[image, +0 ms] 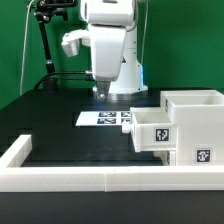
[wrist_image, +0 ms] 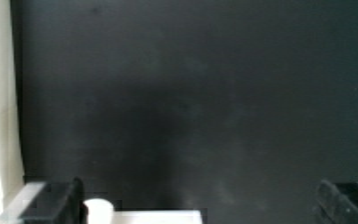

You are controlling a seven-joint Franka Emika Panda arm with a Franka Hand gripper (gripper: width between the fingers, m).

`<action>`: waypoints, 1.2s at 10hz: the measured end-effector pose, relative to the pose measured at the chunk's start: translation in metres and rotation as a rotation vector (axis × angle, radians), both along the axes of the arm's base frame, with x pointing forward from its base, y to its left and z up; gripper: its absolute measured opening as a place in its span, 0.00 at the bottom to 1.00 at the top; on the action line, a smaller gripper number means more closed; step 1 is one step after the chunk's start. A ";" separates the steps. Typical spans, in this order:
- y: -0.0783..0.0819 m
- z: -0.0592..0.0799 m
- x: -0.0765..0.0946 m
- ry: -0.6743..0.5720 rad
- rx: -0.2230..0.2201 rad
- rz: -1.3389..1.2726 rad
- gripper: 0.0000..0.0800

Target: Assemble drawer

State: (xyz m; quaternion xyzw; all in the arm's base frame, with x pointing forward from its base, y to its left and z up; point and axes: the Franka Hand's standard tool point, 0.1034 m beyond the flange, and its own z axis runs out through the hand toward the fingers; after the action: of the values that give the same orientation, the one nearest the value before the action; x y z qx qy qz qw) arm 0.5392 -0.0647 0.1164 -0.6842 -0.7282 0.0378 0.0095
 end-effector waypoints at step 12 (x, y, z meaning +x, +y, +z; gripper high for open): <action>0.061 -0.034 -0.012 0.059 0.100 -0.139 0.81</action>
Offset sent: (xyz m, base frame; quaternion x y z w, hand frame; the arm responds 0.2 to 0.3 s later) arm -0.0021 0.0363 -0.0206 0.0092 0.0169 0.0117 0.9997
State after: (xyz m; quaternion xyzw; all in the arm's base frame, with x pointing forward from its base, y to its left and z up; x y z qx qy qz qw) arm 0.5273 -0.0033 0.0820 -0.7305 -0.6792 0.0211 0.0677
